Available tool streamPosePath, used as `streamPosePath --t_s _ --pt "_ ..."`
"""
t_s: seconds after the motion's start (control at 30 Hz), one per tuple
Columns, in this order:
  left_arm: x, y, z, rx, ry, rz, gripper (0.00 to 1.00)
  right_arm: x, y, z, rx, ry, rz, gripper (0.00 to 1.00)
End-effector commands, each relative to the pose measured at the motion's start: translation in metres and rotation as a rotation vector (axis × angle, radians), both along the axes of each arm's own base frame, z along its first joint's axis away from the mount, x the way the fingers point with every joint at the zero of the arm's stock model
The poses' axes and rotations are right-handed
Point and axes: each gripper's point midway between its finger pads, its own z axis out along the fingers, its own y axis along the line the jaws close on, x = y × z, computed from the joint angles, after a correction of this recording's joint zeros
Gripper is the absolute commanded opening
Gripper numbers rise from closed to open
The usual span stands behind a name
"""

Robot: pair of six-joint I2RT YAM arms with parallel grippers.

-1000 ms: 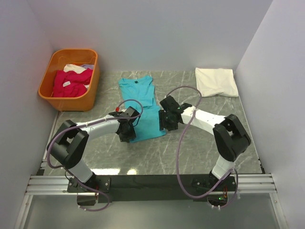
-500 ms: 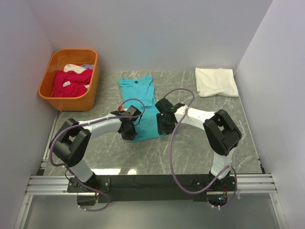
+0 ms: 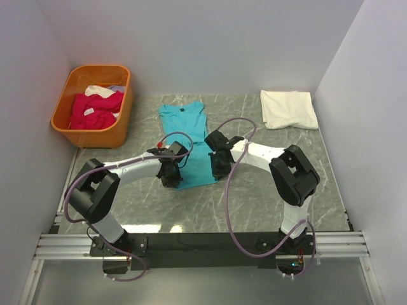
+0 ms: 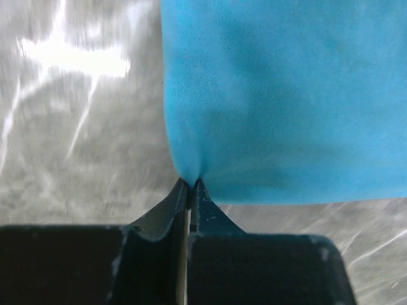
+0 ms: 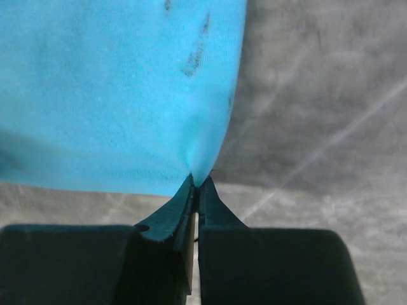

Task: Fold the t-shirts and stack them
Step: Fold the tshirt

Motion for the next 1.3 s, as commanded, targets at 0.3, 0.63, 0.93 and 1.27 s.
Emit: streamPosePath --t_s 0.3,0.63,0.93,1.27 --pt "-0.163 -0.012 0.047 -0.068 0.174 -0.227 0.01 -0.125 -0.055 0.066 -0.013 0.153 0.216 0.0" --pt "-0.151 -0.007 0.079 -0.128 0.08 -0.217 0.01 -0.114 -0.049 0.119 0.005 0.078 0.305 0.0" --pt "-0.021 0.022 0.116 -0.114 -0.187 -0.037 0.01 -0.008 0.013 0.159 0.064 -0.079 0.38 0.0" --pt "0.069 0.058 0.126 -0.05 -0.326 0.074 0.01 0.087 0.042 0.167 0.109 -0.177 0.356 0.0"
